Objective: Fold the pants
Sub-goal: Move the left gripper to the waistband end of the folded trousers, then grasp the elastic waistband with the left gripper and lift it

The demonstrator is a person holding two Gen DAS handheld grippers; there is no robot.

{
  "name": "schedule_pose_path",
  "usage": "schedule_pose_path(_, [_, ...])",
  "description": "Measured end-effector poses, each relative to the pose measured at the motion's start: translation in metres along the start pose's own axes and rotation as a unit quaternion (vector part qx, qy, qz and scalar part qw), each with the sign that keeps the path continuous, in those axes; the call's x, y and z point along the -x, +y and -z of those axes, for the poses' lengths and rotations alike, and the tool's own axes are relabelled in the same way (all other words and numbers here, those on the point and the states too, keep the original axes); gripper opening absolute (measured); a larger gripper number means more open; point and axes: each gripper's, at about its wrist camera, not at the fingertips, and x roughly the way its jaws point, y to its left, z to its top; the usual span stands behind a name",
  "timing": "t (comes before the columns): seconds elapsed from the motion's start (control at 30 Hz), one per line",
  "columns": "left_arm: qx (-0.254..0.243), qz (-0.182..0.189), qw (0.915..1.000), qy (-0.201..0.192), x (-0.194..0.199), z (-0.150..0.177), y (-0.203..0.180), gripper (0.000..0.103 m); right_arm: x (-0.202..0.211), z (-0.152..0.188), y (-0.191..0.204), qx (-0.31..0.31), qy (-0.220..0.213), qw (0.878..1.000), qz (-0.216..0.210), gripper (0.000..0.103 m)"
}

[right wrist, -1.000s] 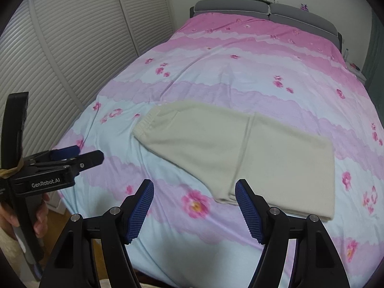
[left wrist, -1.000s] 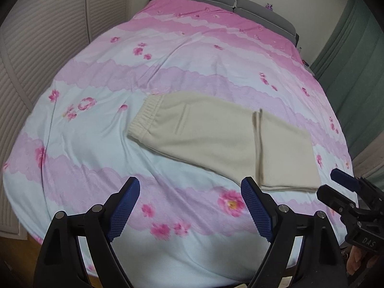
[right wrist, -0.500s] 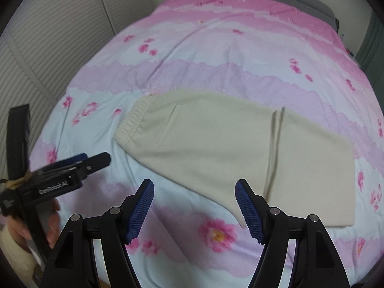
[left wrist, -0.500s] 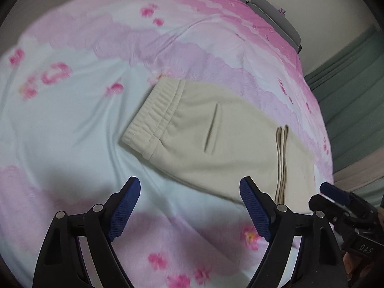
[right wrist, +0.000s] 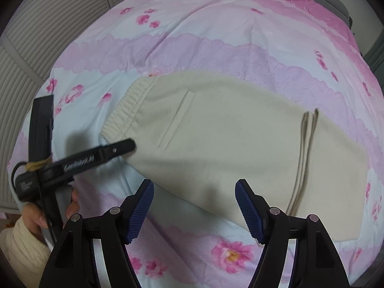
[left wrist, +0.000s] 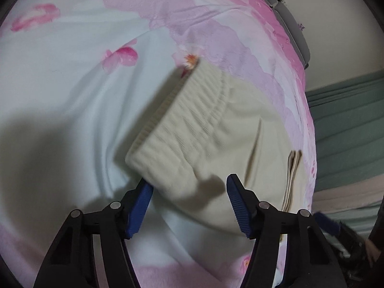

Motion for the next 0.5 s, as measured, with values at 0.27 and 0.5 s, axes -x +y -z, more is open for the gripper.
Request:
schedule_pose_path(0.27, [0.058, 0.047, 0.9972, 0.003, -0.024, -0.027, 0.014, 0.062, -0.004, -0.006, 0.004, 0.007, 0.005, 1.0, 0.006, 0.071])
schedule_pose_path(0.5, [0.074, 0.038, 0.9965, -0.006, -0.028, -0.037, -0.004, 0.038, 0.0, -0.007, -0.009, -0.009, 0.0, 1.0, 0.022, 0.071])
